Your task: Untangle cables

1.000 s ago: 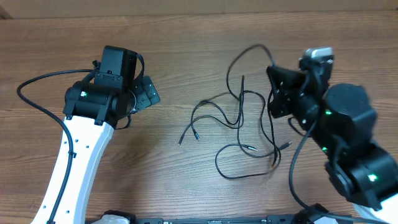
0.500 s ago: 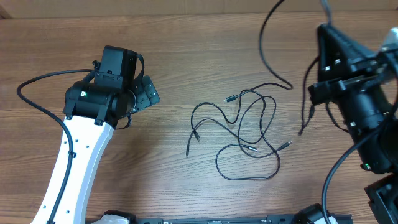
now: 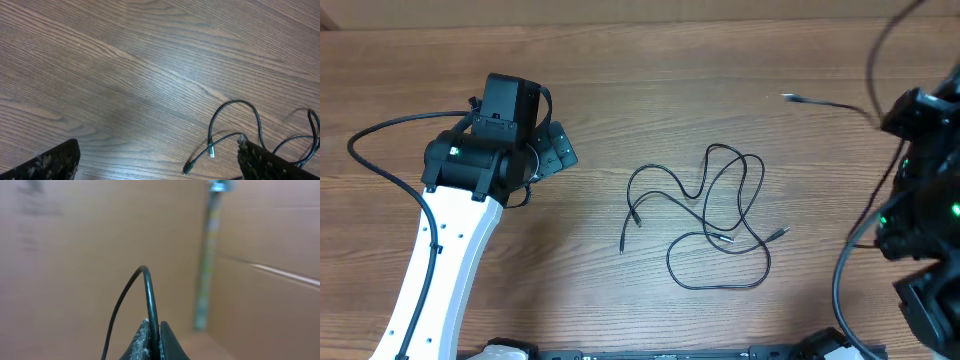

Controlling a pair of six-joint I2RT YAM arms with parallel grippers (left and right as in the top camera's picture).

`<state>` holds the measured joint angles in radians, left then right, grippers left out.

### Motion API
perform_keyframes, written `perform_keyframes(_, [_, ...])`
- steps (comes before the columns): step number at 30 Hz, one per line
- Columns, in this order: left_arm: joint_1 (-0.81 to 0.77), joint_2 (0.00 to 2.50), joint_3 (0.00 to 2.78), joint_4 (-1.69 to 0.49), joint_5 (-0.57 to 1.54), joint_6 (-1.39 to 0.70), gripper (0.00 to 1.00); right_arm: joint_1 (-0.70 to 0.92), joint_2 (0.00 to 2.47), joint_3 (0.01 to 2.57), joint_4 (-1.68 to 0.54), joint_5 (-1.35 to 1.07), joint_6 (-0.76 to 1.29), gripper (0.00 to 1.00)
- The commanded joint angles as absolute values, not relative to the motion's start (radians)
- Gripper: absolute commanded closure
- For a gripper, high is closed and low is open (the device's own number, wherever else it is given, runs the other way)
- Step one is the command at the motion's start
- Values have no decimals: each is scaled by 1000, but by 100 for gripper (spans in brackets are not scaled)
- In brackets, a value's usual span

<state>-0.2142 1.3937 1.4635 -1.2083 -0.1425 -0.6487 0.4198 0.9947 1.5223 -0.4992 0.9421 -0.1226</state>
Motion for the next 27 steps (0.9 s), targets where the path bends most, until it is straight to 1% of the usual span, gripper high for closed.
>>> perform_keyframes(1, [-210,1403,1480,-1207,-157,-658,0,356,1035,1544,-528,1137,-219,96])
perform_keyframes(9, [-210,1403,1480,-1207,-157,-658,0,47,1135,1544,-541,1127,-201,96])
perform_keyframes(12, [-210,1403,1480,-1207,-157,-658,0,-71,1169,1544,-557,1105,-115,96])
perform_keyframes(20, [-210,1403,1480,-1207,-157,-658,0,-373,1242,1544,-673,863,134,96])
perform_keyframes(27, [-210,1403,1480,-1207,-157,-658,0,-629,1309,1544,-720,574,369,96])
